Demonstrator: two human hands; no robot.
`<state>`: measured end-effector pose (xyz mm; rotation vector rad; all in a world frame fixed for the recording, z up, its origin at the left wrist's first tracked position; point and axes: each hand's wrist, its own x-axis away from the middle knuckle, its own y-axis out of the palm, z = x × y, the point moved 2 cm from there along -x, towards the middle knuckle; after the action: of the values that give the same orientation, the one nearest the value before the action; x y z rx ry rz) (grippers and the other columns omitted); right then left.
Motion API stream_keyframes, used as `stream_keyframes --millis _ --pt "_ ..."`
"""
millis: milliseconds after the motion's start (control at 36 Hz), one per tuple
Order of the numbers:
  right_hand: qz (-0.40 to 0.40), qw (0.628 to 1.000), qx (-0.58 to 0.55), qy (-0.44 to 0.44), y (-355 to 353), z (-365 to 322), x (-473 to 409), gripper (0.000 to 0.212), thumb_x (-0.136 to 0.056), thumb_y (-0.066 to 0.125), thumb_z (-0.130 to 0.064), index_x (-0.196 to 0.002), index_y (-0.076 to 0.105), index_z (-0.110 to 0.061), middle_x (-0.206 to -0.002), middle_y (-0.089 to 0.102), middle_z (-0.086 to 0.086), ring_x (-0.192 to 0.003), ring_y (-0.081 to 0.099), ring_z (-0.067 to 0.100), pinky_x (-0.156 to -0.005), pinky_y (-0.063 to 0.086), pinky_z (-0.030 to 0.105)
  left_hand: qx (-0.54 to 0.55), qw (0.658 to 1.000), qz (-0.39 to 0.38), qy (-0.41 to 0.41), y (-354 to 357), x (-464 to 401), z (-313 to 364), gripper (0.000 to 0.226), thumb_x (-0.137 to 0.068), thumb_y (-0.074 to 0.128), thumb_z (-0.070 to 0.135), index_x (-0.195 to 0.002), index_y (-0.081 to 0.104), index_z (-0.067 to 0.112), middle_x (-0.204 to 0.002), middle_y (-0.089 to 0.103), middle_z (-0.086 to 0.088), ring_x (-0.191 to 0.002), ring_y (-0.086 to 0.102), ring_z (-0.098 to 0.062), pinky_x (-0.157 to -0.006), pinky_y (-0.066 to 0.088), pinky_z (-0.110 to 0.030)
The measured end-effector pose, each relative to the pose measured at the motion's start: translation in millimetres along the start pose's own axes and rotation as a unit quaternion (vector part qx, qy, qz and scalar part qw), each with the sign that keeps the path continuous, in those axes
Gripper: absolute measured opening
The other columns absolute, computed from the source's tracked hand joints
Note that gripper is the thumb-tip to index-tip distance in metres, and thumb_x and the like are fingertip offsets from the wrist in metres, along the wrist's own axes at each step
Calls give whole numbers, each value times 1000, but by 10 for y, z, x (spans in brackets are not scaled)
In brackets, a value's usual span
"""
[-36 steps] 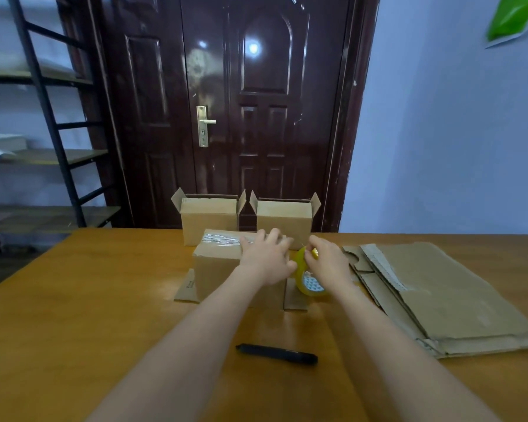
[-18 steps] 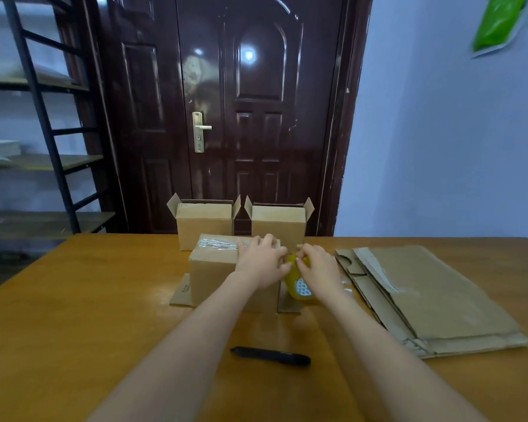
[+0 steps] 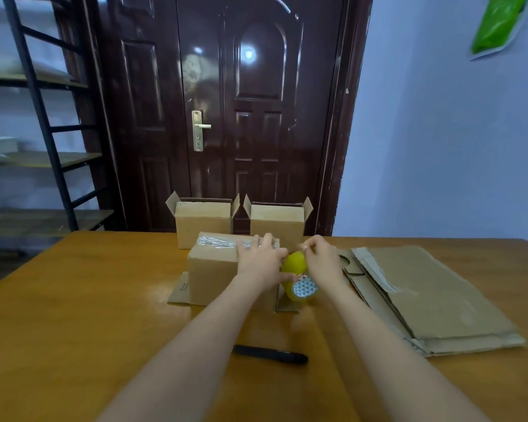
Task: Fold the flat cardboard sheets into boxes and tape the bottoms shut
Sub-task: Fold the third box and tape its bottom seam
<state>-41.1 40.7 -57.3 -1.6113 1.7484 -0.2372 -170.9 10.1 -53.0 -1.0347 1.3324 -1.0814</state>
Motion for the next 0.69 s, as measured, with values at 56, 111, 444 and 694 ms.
stream_keyframes --millis 56,111,444,694 --pt "20 998 -46 32 -29 30 -35 11 -97 48 -14 -90 56 -13 -94 61 0 -89 56 16 -69 41 27 4 1000 -1 -2 -1 3 3 51 -79 54 68 -117 54 33 -146 32 -6 -139 23 -32 -109 17 -62" --pt "41 989 -119 77 -66 70 -48 12 -96 48 -13 -88 57 -12 -95 64 2 -91 58 18 -65 42 25 6 1000 3 0 -1 6 11 50 -79 55 68 -115 55 32 -145 33 -6 -139 24 -32 -109 17 -62" --pt "31 978 -183 98 -150 66 93 13 -94 55 -23 -84 54 -14 -83 57 -2 -78 53 15 -63 43 25 31 999 -17 6 -29 31 -21 55 -77 52 71 -118 53 35 -147 30 -5 -140 20 -32 -110 15 -58" --pt "88 981 -170 25 -133 282 777 17 -94 52 -15 -80 52 -23 -99 60 0 -101 54 20 -89 46 41 133 988 -82 2 -143 59 -51 32 -89 43 50 -117 55 39 -153 21 -3 -143 9 -30 -113 2 -58"
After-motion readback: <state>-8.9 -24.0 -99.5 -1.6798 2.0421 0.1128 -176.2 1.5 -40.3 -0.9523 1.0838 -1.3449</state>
